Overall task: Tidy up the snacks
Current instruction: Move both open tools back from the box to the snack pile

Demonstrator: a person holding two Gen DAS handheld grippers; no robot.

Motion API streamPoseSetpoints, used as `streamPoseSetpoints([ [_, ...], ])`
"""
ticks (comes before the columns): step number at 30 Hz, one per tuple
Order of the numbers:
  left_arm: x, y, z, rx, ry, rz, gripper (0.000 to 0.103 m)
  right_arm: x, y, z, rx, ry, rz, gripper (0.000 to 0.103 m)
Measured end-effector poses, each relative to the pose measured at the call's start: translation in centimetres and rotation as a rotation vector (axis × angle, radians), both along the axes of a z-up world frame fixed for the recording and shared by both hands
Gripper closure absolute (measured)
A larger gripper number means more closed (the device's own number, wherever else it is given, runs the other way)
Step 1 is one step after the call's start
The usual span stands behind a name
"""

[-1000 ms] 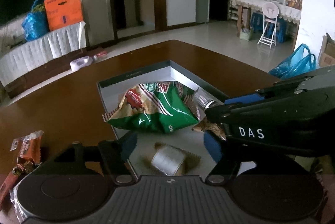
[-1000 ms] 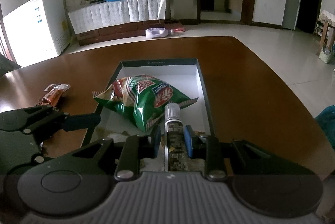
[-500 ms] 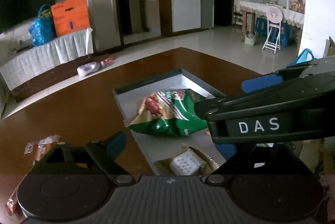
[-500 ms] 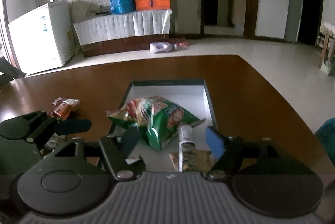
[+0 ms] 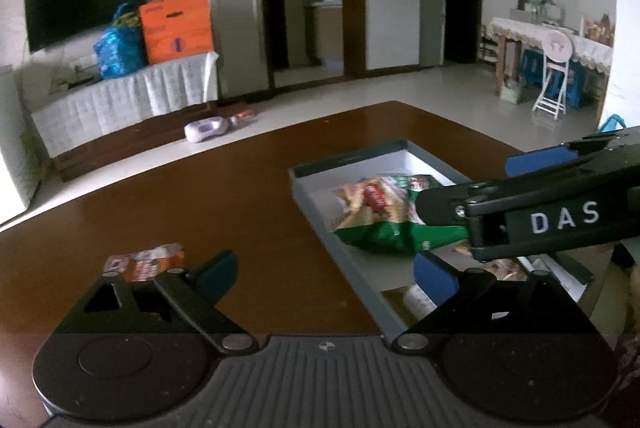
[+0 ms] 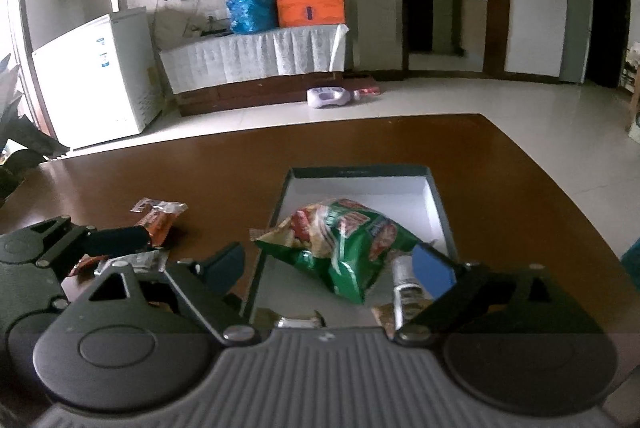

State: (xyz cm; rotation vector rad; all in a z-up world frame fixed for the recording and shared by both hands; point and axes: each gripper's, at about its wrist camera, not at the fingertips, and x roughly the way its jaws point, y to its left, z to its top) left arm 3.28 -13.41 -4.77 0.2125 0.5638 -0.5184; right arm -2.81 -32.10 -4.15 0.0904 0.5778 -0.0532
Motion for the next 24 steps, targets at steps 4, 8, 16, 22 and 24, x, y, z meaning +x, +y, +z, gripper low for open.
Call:
streamPoseSetpoints([
  [4, 0.2, 1.4, 0.3, 0.001, 0.005, 0.036, 0.007, 0.0, 1.3, 0.3, -0.021, -0.007, 0.03, 0.01],
  [8, 0.4, 3.1, 0.5, -0.001, 0.013, 0.069, 0.006, 0.2, 2.9, 0.6, -0.046, -0.012, 0.055, 0.01],
  [16, 0.1, 6.4, 0.6, 0.014, 0.02, 0.109, 0.006, 1.1, 5.6, 0.7, -0.034, -0.013, 0.107, 0.01],
  [22, -0.1, 8.6, -0.1, 0.029, 0.044, 0.148, 0.006, 1.9, 7.4, 0.1, -0.044, -0.001, 0.129, 0.01],
  [24, -0.1, 9.2, -0.3, 0.031, 0.052, 0.151, 0.006, 2.2, 8.0, 0.1, -0.049, 0.002, 0.137, 0.01],
])
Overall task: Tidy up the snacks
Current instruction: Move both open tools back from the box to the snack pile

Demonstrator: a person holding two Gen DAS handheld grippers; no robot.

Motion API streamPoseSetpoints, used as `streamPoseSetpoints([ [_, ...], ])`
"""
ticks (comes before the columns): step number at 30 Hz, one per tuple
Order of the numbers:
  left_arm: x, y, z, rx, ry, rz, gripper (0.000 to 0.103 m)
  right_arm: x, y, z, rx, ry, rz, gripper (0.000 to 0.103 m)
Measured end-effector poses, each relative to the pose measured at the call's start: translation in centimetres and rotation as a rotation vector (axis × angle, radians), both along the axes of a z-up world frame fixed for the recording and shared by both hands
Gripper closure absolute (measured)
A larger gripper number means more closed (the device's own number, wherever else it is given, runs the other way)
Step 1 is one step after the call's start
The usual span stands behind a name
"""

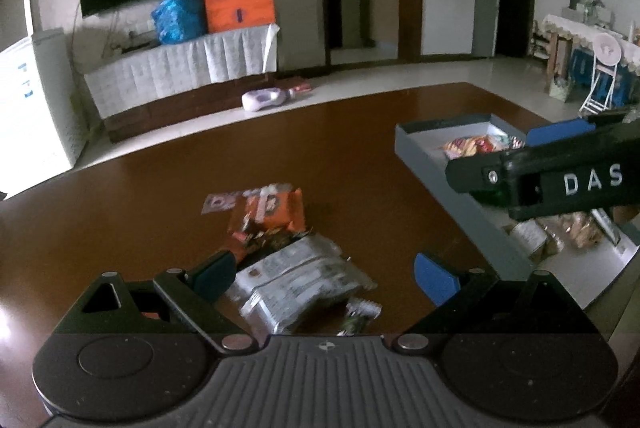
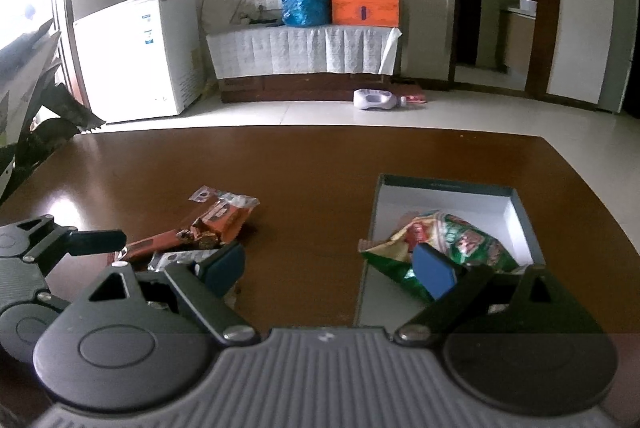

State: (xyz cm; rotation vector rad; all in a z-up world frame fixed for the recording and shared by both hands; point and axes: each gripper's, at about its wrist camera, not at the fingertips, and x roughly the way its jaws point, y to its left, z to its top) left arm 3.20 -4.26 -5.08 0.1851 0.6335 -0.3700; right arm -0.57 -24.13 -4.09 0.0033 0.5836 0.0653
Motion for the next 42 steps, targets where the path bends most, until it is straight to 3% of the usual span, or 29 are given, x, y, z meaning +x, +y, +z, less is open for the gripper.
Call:
streamPoseSetpoints([
  [6, 0.1, 2.2, -0.8, 0.015, 0.011, 0.042, 0.006, 0.5, 1.8, -0.6, -0.025, -0.013, 0.053, 0.01],
  [25, 1.6, 7.3, -1.0, 0.011, 0.028, 0.158, 0.007, 3.1, 5.7, -4.7, -0.037, 0.15, 0.198, 0.01],
  [35, 2.1, 6.1, -1.0, 0.061, 0.012, -0.035, 0.008, 3.5, 6.7, -6.9, -0.023, 0.228, 0.248, 0.01],
  [42, 2.8, 5.5, -1.3, 0.133, -0.036, -0.151, 0.008, 3.1, 7.6, -7.6, -0.045, 0.23, 0.309, 0.01],
])
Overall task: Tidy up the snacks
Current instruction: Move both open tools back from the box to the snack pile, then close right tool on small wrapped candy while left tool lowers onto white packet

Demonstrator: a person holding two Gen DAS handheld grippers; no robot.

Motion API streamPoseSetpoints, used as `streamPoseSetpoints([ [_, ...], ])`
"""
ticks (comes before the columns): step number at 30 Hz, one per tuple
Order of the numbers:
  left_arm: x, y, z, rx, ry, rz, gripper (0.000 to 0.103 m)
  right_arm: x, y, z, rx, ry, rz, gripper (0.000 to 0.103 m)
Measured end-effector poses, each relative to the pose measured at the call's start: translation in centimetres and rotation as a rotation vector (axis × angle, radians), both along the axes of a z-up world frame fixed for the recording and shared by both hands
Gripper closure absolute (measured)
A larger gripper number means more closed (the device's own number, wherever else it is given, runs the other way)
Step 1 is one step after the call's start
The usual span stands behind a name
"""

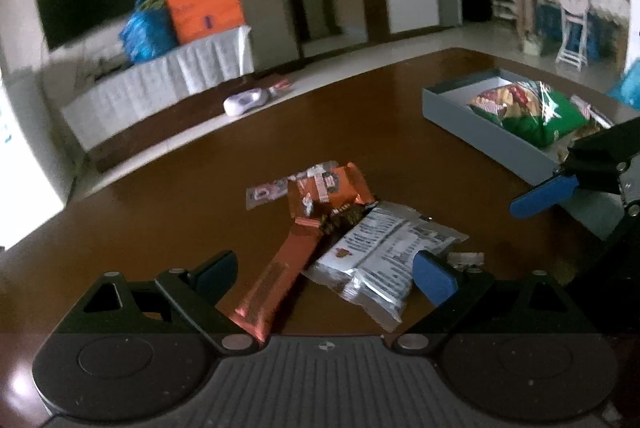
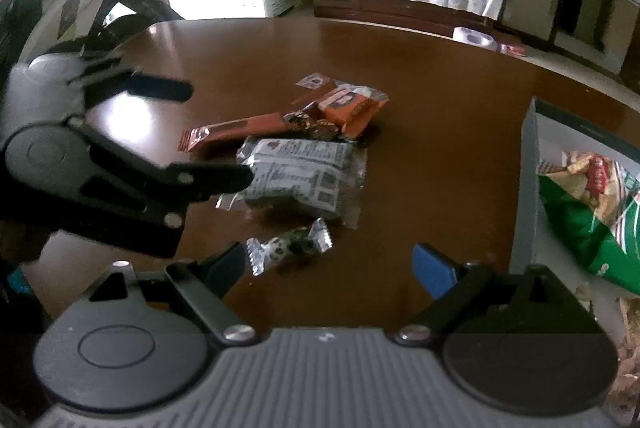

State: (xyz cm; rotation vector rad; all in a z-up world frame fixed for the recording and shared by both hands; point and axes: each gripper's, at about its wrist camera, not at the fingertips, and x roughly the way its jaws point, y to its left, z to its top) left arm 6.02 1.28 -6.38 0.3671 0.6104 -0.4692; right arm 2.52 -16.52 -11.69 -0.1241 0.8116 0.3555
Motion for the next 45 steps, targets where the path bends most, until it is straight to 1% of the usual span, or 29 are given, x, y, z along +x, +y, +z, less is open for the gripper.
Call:
streamPoseSetpoints([
  [2, 0.6, 0.5, 0.0, 0.005, 0.0, -0.01, 0.008, -0.1, 0.1, -0.2, 0.003, -0.002, 0.015, 0.01],
  [7, 1.8, 1.9, 0.2, -0.032, 0.023, 0.059, 0.008, 0.2, 0.6, -0.8, 0.0, 0.005, 0.03, 0.011],
  [10, 1.8, 1.9, 0.2, -0.007, 0.015, 0.071, 0.008, 0.4, 1.0, -1.1, 0.002, 0.004, 0.041, 0.012],
  [14, 1.8, 2.2, 0.1, -0.004, 0.022, 0.083, 0.008, 0.5, 1.8, -1.7, -0.01, 0.002, 0.065, 0.017],
  [16, 1.8, 2.2, 0.1, -0.002, 0.022, 0.087, 0.008, 0.4, 2.2, -1.9, -0.027, -0.02, 0.074, 0.019],
  [18, 1.8, 2.2, 0.1, -0.004, 0.027, 0.084, 0.008, 0.4, 2.2, -1.9, -0.021, -0.032, 0.075, 0.02],
  [20, 1.7, 2.0, 0.0, 0.001, 0.028, 0.078, 0.008, 0.5, 2.3, -2.0, -0.023, -0.042, 0.078, 0.024],
  [22, 1.6, 1.9, 0.0, 0.002, 0.03, 0.069, 0.008, 0.5, 2.4, -2.0, -0.022, -0.049, 0.083, 0.03],
  [26, 1.4, 1.5, -0.2, 0.01, 0.032, 0.05, 0.008, 0.5, 2.5, -1.9, -0.021, -0.062, 0.095, 0.036],
  [29, 1.4, 1.2, -0.3, 0.015, 0.032, 0.045, 0.008, 0.3, 2.4, -2.0, -0.018, -0.074, 0.096, 0.048],
  [31, 1.4, 1.1, -0.4, 0.018, 0.031, 0.047, 0.008, 0.3, 2.3, -2.0, -0.019, -0.082, 0.095, 0.058],
  [33, 1.5, 1.1, -0.5, 0.019, 0.034, 0.05, 0.008, 0.2, 2.3, -2.0, -0.021, -0.086, 0.089, 0.064],
  [37, 1.5, 0.9, -0.5, 0.021, 0.035, 0.047, 0.008, 0.2, 1.9, -1.7, -0.035, -0.097, 0.07, 0.07],
  [45, 1.2, -0.4, -0.9, 0.046, 0.027, -0.002, 0.008, -0.1, 0.1, -0.7, -0.021, -0.118, 0.006, 0.07],
])
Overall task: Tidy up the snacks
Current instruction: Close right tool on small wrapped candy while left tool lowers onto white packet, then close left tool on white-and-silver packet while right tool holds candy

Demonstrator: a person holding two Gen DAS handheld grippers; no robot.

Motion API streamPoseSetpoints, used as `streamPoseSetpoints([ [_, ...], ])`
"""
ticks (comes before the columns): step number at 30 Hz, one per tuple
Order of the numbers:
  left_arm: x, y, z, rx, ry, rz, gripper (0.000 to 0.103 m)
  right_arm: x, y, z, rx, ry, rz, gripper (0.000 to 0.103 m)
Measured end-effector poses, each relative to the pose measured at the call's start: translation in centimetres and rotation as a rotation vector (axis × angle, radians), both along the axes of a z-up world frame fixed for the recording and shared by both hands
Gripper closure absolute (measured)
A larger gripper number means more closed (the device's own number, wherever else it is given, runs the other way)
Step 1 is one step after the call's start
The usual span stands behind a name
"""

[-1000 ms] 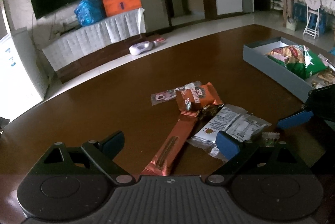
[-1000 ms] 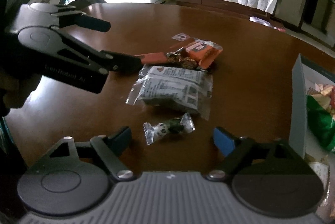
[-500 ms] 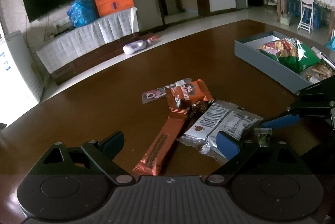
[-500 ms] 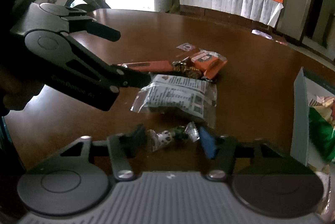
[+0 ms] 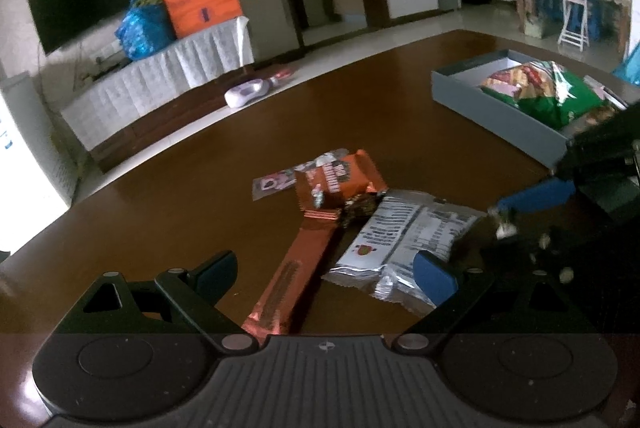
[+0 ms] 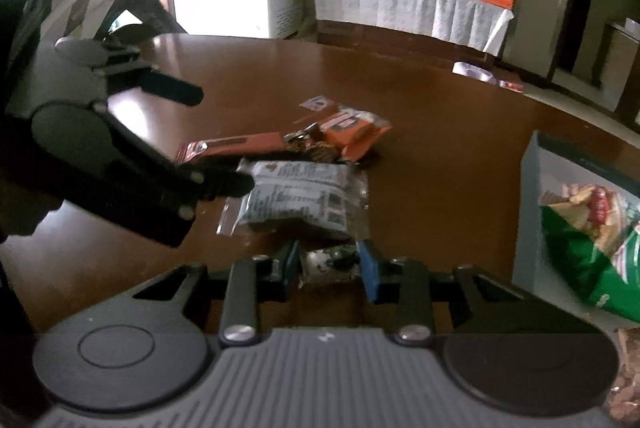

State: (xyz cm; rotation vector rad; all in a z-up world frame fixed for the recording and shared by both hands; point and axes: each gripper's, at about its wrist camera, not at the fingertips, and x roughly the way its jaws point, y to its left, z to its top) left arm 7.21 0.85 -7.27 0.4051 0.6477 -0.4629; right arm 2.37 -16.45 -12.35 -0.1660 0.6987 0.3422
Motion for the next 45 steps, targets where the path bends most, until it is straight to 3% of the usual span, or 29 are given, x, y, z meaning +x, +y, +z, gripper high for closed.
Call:
streamPoseSetpoints([
  [11, -0.2, -2.2, -1.0, 0.004, 0.02, -0.097, 0.011, -0.6, -2.2, 2.0, 0.038, -0.052, -0.06, 0.07],
  [16, 0.6, -2.8, -1.5, -0.015, 0.047, -0.098, 0.011, -0.9, -2.7, 2.6, 0.046, -0.058, -0.064, 0.07],
  [26, 1.6, -3.7, -2.7, -0.058, 0.112, -0.1, 0.024, -1.3, -3.7, 3.4, 0.064, -0.076, -0.076, 0.07],
  [34, 1.3, -4.7, -2.6, -0.065, 0.086, -0.115, 0.042, -1.7, -4.0, 3.6, 0.068, -0.08, -0.083, 0.07],
  [42, 0.6, -4.9, -1.8, -0.075, 0.061, -0.13, 0.072, -1.9, -4.0, 3.5, 0.067, -0.079, -0.093, 0.07],
  [45, 0.7, -4.6, -1.3, -0.109, 0.068, -0.113, 0.077, -2.0, -4.0, 3.5, 0.068, -0.082, -0.096, 0.07],
])
